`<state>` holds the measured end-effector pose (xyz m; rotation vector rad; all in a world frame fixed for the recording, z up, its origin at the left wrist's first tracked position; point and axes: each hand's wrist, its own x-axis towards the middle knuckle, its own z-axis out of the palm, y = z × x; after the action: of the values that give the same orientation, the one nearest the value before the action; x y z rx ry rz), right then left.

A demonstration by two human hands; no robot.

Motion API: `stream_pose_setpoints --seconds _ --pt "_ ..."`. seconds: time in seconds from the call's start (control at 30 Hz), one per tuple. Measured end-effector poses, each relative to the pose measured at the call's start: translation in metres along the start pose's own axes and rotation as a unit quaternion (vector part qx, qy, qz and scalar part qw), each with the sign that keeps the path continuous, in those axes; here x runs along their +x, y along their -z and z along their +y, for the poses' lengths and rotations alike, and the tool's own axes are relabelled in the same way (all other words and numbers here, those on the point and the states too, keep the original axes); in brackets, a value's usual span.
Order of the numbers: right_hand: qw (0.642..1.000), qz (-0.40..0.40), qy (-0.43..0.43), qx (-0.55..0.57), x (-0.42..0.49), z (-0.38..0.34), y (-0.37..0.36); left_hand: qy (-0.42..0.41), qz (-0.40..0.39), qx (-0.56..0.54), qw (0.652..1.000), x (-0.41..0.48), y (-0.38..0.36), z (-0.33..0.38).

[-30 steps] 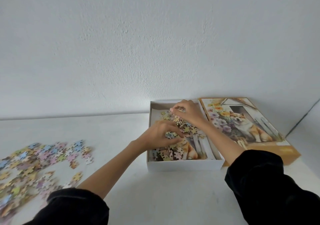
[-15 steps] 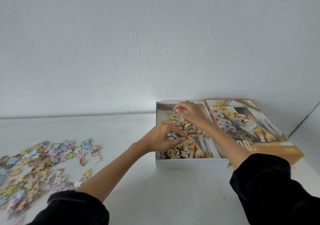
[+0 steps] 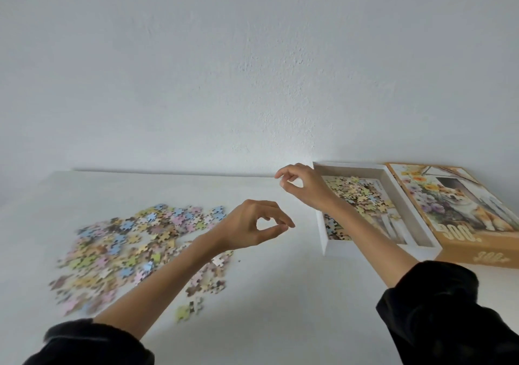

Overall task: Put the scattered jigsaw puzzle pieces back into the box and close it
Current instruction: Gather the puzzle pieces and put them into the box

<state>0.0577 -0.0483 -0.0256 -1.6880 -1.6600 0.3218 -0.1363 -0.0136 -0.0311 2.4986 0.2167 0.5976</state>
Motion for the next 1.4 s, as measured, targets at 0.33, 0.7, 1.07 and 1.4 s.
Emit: stream_pose_setpoints --seconds 0.33,0.7,1.07,1.4 --pt "0.998 -0.048 0.032 0.008 0.021 -0.077 -0.129 0.077 0.021 0.054 0.995 -0.134 0.091 -0.063" --pt "0.977 -0.1 -0.091 -0.163 0.027 -0.07 -0.204 0.253 0.091 0.135 0.954 -0.206 0.1 -0.136" --pt "0.996 -0.062 -0.018 -0.059 0.03 -0.111 -0.22 0.284 0.173 0.071 0.94 -0.199 0.106 -0.151" --pt "0.966 -0.216 0.009 -0.145 0.075 -0.123 -0.259 0.427 0.095 0.176 0.882 -0.232 0.12 -0.172"
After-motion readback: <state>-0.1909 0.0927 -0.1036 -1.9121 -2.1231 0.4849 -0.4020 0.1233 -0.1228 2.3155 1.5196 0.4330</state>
